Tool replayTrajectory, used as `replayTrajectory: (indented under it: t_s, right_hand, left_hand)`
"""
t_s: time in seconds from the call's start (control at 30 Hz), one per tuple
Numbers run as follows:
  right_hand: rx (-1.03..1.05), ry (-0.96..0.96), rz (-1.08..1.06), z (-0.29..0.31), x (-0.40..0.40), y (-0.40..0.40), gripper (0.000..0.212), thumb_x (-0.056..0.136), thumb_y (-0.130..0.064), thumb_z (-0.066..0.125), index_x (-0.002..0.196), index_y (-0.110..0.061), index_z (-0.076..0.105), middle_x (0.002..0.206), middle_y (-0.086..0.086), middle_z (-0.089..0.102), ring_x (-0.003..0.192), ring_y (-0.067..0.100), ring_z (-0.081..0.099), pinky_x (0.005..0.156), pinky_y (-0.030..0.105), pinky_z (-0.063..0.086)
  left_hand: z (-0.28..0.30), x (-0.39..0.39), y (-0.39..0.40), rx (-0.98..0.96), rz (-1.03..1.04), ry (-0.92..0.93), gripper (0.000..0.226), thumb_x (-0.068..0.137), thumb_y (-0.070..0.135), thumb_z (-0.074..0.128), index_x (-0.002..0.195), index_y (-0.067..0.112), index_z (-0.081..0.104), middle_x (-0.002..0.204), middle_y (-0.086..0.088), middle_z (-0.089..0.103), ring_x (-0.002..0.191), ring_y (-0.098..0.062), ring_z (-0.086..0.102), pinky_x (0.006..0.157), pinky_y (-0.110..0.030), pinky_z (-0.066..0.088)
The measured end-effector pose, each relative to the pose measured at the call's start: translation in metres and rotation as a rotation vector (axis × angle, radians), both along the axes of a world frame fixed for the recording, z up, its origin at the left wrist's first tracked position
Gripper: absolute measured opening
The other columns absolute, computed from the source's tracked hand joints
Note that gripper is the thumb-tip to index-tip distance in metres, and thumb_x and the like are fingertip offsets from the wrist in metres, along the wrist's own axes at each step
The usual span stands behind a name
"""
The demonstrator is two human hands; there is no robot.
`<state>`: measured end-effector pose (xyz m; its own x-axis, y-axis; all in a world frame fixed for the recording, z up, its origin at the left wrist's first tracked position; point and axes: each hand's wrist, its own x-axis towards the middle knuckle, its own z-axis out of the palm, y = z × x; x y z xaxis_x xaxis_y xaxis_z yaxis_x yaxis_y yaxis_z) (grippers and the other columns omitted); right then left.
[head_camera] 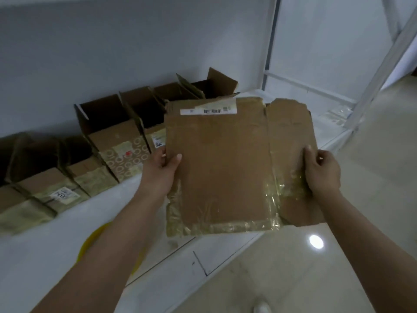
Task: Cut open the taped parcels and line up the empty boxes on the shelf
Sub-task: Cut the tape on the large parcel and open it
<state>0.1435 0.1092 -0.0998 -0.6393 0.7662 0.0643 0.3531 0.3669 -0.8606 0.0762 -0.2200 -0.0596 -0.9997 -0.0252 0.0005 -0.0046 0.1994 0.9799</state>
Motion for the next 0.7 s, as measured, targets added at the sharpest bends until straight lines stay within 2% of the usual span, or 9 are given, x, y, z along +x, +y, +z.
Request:
replayTrajectory:
  t_s: [0.1,0.17,0.23,0.3,0.37,0.5,0.63,0.7]
  right_hand:
    - [-0.065,0.112,0.071,0.027,0.016,-0.042,0.057,0.097,-0.059,0.04,0.126,-0.012,0.052,0.11,0.001,0.059,0.102,0.023,0.057,0.08,0.033,0.037]
    - [-0.131,0.178,0.174,0.046,0.021,-0.07,0.058,0.097,-0.061,0.039,0.129,-0.012,0.047,0.114,0.0,0.056,0.103,0.021,0.056,0.082,0.036,0.041]
    - [-0.221,0.251,0.272,0.065,0.029,-0.101,0.057,0.095,-0.063,0.042,0.127,-0.016,0.045,0.112,-0.005,0.057,0.099,0.016,0.058,0.084,0.035,0.047]
    - [-0.31,0.31,0.359,0.077,0.039,-0.129,0.054,0.094,-0.062,0.046,0.126,-0.019,0.045,0.107,-0.011,0.056,0.092,0.004,0.056,0.077,0.024,0.046]
    - [-0.378,0.337,0.448,0.081,0.056,-0.156,0.058,0.091,-0.063,0.049,0.131,-0.021,0.044,0.114,-0.012,0.056,0.092,-0.003,0.054,0.071,0.018,0.042]
    - [-0.373,0.381,0.559,0.08,0.096,-0.199,0.09,0.07,-0.073,0.058,0.142,-0.022,0.037,0.133,-0.009,0.053,0.109,0.002,0.055,0.085,0.021,0.044]
    - [-0.38,0.383,0.663,0.087,0.112,-0.238,0.102,0.065,-0.079,0.063,0.144,-0.022,0.034,0.134,-0.011,0.053,0.118,0.008,0.055,0.095,0.027,0.047]
    - [-0.409,0.394,0.712,0.092,0.118,-0.266,0.094,0.07,-0.074,0.06,0.144,-0.021,0.035,0.129,-0.014,0.055,0.114,0.002,0.058,0.096,0.026,0.049]
  left_hand:
    - [0.022,0.024,-0.04,0.042,0.011,0.077,0.027,0.096,0.021,0.061,0.123,0.017,0.06,0.108,0.007,0.069,0.101,-0.01,0.066,0.077,-0.022,0.051]
    - [0.037,0.045,-0.068,0.082,0.047,0.137,0.02,0.096,0.015,0.06,0.117,0.016,0.059,0.101,0.01,0.068,0.091,-0.001,0.066,0.071,-0.016,0.052]
    - [0.049,0.068,-0.095,0.119,0.101,0.194,0.02,0.097,0.011,0.058,0.116,0.015,0.056,0.101,0.008,0.067,0.091,-0.004,0.065,0.076,-0.018,0.053]
    - [0.058,0.092,-0.122,0.133,0.161,0.243,0.02,0.097,0.01,0.057,0.115,0.017,0.056,0.103,0.009,0.068,0.095,-0.004,0.064,0.084,-0.022,0.051]
    - [0.06,0.118,-0.146,0.147,0.225,0.28,0.021,0.097,0.009,0.057,0.114,0.022,0.057,0.102,0.013,0.068,0.094,0.002,0.064,0.084,-0.02,0.05]
    - [0.061,0.163,-0.179,0.114,0.247,0.307,0.027,0.097,0.008,0.056,0.121,0.021,0.056,0.105,0.013,0.068,0.097,0.003,0.065,0.08,-0.016,0.051]
    - [0.061,0.199,-0.215,0.108,0.254,0.312,0.031,0.098,0.009,0.055,0.129,0.015,0.053,0.11,0.012,0.067,0.098,0.005,0.064,0.081,-0.013,0.051]
    - [0.061,0.21,-0.24,0.111,0.251,0.311,0.035,0.098,0.01,0.054,0.134,0.014,0.052,0.114,0.012,0.067,0.104,0.003,0.063,0.087,-0.016,0.051]
